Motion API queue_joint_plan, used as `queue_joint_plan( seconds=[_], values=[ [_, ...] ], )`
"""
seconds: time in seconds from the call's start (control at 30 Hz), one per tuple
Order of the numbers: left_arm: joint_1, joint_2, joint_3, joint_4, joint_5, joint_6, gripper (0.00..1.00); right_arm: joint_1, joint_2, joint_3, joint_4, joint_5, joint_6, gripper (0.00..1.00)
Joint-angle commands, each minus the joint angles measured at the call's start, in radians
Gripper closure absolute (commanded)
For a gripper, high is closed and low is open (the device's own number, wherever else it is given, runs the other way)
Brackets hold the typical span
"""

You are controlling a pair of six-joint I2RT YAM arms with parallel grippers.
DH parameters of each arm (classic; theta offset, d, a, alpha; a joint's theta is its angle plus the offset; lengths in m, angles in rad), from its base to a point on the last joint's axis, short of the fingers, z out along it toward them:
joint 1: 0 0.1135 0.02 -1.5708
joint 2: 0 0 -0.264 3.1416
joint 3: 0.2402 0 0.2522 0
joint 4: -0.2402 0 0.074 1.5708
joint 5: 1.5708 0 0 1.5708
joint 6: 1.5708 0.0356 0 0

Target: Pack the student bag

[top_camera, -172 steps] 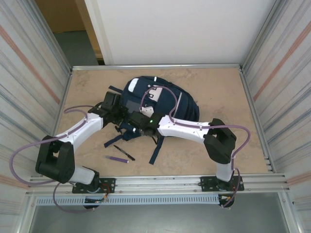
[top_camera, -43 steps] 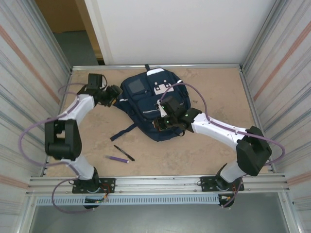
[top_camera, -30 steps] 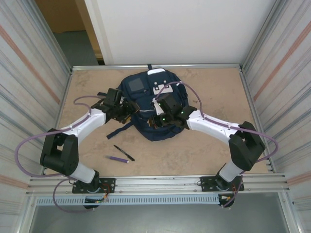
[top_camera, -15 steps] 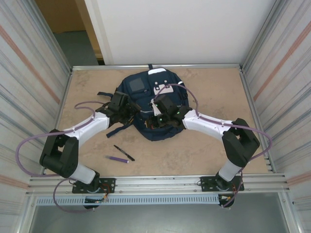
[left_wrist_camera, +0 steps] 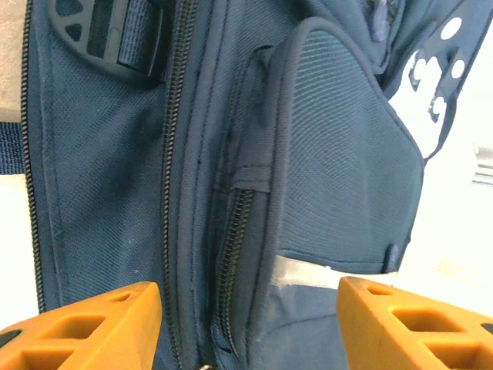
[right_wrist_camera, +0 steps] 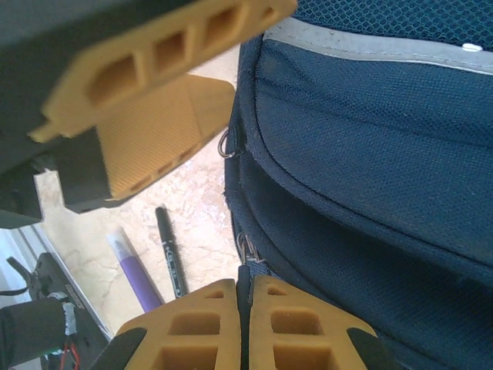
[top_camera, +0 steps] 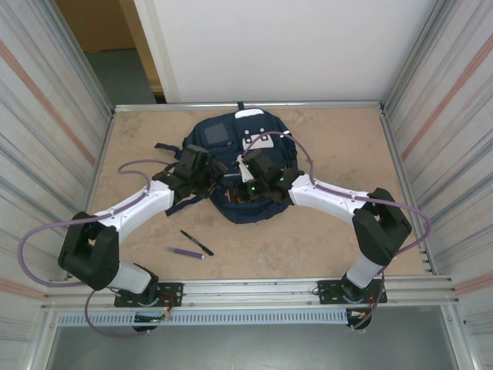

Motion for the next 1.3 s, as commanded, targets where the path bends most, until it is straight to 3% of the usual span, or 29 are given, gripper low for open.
queue_joint_plan(
  seconds=[0.0, 0.13, 0.33, 0.4, 0.57, 0.6, 0.77, 0.9, 1.03, 1.17, 1.27],
  values=[
    [-0.010, -0.005, -0.003, -0.062, -0.029, -0.057, 0.37, 0.013, -0.009, 0.026, 0.046, -0.037, 0.019, 1.00],
    [-0.040, -0.053, -0.062, -0.011, -0.112, -0.070, 0.31, 0.016, -0.011, 0.027, 0.052, -0.040, 0.012, 1.00],
    [-0.040, 0.031, -0.023, 0.048, -0.040, -0.079, 0.40, 0.026, 0.009, 0.047, 0.081, -0.076, 0.019, 1.00],
    [-0.048, 0.053, -0.018, 0.065, -0.041, -0.076, 0.52, 0.034, 0.009, 0.035, 0.090, -0.067, 0.017, 1.00],
    [-0.020, 0.044, -0.035, 0.061, -0.075, -0.047, 0.96, 0.036, -0.020, -0.046, 0.052, 0.016, -0.001, 1.00],
    [-0.009, 0.037, -0.041, 0.071, -0.069, -0.031, 1.00, 0.036, -0.043, -0.083, 0.052, 0.050, -0.012, 1.00],
    [0.071, 0.026, -0.032, 0.078, 0.020, 0.077, 1.00, 0.011, -0.180, -0.229, -0.028, 0.232, -0.074, 1.00],
    [0.113, 0.070, -0.017, 0.078, 0.051, 0.163, 1.00, -0.076, -0.266, -0.356, 0.008, 0.241, -0.071, 1.00],
    [0.193, 0.166, 0.031, 0.076, 0.195, 0.248, 0.96, -0.164, -0.331, -0.398, -0.025, 0.264, -0.102, 1.00],
    [0.285, 0.287, 0.147, 0.004, 0.338, 0.340, 0.88, -0.171, -0.381, -0.391, -0.041, 0.279, -0.163, 1.00],
    [0.331, 0.412, 0.317, -0.108, 0.434, 0.429, 0.85, -0.164, -0.406, -0.373, -0.025, 0.214, -0.178, 1.00]
  ],
)
